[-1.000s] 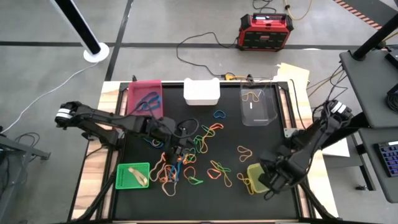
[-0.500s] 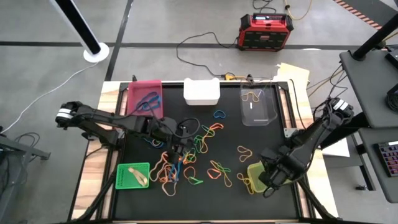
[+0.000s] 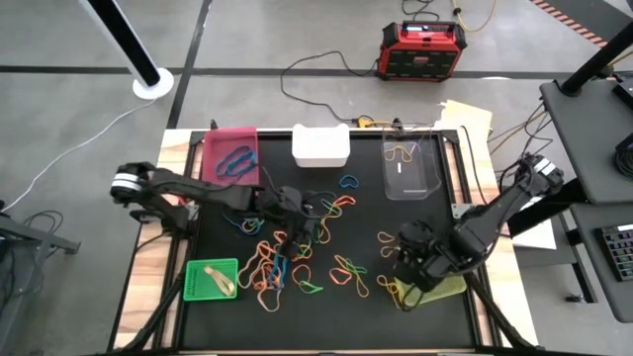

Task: Sort rubber bands into baskets
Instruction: Put the yellow rubber band into the transparent bin, then put the orange rubber band into the white bin

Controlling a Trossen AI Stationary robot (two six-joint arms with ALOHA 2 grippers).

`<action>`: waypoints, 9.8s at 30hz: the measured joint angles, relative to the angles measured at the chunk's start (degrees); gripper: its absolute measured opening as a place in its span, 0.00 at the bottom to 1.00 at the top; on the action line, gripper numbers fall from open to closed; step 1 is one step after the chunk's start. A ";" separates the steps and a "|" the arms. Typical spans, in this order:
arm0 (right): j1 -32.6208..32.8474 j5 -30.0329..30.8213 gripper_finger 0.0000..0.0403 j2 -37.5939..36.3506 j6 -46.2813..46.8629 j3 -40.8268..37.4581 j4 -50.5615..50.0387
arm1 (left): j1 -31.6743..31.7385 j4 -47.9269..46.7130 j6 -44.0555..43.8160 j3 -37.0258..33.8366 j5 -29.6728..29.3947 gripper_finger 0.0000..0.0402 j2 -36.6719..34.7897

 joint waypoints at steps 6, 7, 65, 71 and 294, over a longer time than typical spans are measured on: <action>-5.66 5.59 0.45 -0.73 -19.71 -0.60 10.17 | 0.29 5.44 2.63 0.54 3.75 0.31 8.09; -6.73 5.61 0.45 -0.87 -22.92 -1.09 12.48 | 0.30 5.99 2.83 0.63 3.90 0.31 9.15; -14.40 -0.46 0.45 -3.50 -31.57 -15.67 42.10 | 0.73 4.83 -1.45 12.48 10.29 0.00 24.35; -14.42 -0.42 0.45 -3.50 -22.35 -19.93 43.01 | 0.94 2.97 -1.61 12.59 7.46 0.00 17.55; -45.59 -10.90 0.02 11.11 -58.28 -1.58 55.01 | 1.33 -20.04 1.91 9.11 -37.57 0.40 -8.38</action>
